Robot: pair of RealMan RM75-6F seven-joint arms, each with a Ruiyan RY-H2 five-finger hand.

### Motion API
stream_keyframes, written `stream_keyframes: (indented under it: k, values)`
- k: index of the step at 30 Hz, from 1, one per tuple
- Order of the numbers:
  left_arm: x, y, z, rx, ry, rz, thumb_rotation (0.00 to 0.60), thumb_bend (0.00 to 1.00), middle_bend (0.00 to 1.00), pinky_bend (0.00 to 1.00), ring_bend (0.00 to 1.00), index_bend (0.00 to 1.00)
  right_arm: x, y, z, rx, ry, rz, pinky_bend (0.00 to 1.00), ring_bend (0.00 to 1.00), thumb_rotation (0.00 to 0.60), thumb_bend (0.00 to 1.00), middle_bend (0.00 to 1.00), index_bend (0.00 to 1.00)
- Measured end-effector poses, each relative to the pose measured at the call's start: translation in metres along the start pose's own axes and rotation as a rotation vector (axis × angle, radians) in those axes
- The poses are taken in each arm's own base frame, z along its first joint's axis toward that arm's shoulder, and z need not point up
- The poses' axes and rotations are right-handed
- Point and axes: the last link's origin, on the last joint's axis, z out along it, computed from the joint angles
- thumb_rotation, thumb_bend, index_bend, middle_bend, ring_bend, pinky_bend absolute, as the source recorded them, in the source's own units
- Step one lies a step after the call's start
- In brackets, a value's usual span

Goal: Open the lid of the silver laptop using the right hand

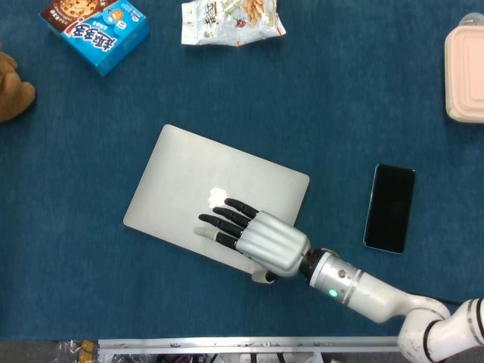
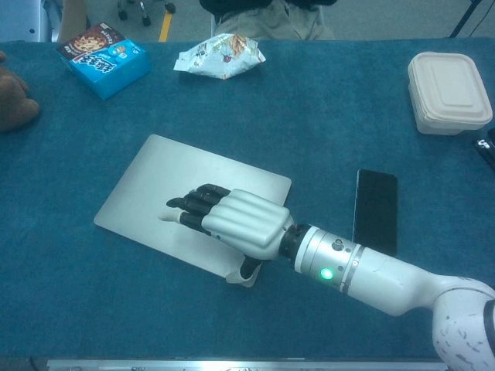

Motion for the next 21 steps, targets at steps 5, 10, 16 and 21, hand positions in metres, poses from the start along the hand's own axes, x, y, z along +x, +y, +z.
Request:
stream_keyframes:
  k: [5,10,16,21]
  values:
    - [-0.002,-0.002,0.0,0.001,-0.003,-0.003,0.6,0.34,0.28,0.18,0.23,0.29,-0.008,-0.008,0.004,0.011,-0.003,-0.031,0.01,0.0,0.6,0.02,0.0,0.0]
    - [-0.003,-0.004,0.0,0.002,-0.005,-0.005,0.6,0.34,0.28,0.18,0.23,0.29,-0.013,-0.012,0.009,0.005,-0.002,-0.038,0.01,0.0,0.6,0.02,0.0,0.0]
    - [-0.004,-0.007,0.0,0.002,-0.009,-0.007,0.6,0.34,0.28,0.18,0.23,0.29,-0.018,-0.012,0.013,-0.008,-0.003,-0.055,0.01,0.0,0.6,0.02,0.0,0.0]
    - [-0.006,-0.008,0.001,0.004,-0.016,-0.007,0.6,0.34,0.28,0.18,0.23,0.29,-0.022,-0.009,0.014,-0.023,-0.015,-0.068,0.01,0.0,0.6,0.02,0.0,0.0]
